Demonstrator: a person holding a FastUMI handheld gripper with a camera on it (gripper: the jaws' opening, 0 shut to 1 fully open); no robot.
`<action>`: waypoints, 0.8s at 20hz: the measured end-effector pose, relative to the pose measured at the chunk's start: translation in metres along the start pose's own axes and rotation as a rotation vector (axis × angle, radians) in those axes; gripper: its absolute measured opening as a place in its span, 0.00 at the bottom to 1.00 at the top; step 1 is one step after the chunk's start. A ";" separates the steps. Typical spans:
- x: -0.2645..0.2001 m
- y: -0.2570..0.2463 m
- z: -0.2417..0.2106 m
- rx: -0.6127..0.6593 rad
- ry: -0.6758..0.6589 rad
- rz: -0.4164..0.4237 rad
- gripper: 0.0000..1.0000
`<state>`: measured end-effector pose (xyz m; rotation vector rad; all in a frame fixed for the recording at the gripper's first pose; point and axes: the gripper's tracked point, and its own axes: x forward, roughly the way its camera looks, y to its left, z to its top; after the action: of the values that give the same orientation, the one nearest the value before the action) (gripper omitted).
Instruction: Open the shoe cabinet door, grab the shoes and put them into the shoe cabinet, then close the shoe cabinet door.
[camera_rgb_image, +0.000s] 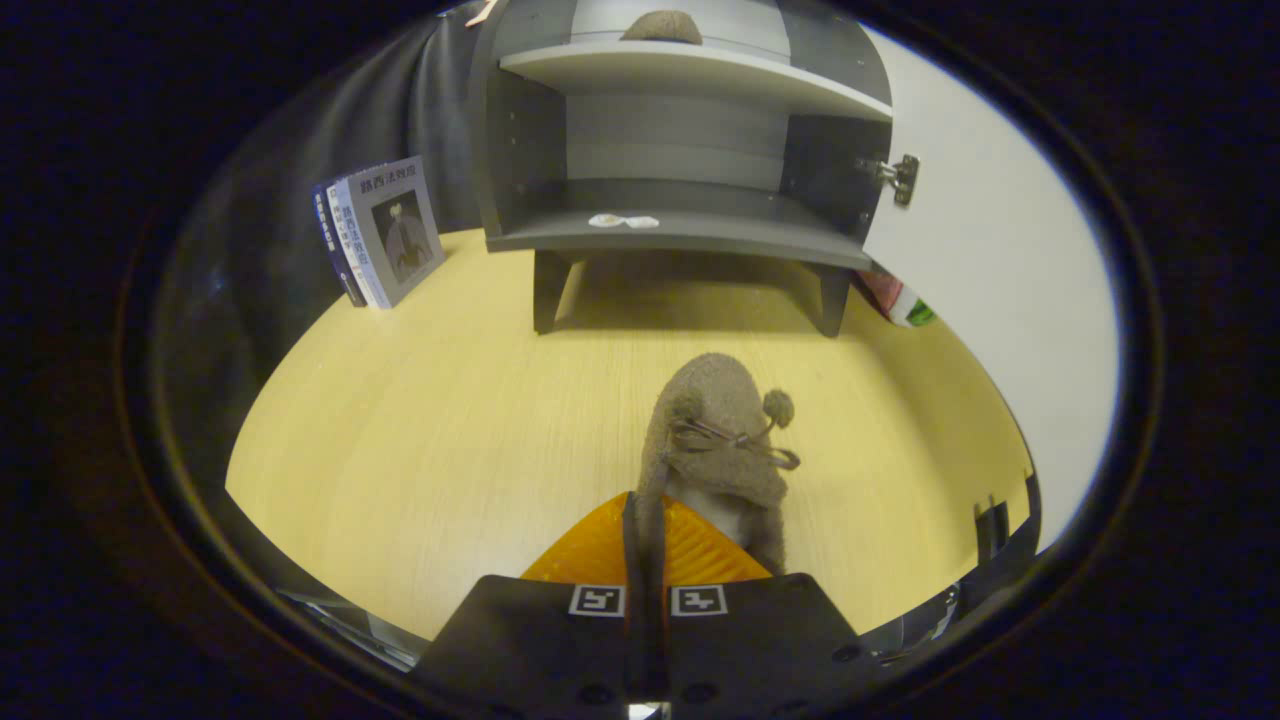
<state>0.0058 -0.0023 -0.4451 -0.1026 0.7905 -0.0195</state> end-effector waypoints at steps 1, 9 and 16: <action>-0.006 0.000 0.011 0.009 -0.015 0.005 0.02; -0.098 -0.030 0.168 0.019 -0.258 -0.087 0.03; -0.132 -0.070 0.315 -0.007 -0.437 -0.140 0.02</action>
<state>0.1388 -0.0374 -0.1245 -0.1628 0.3461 -0.1231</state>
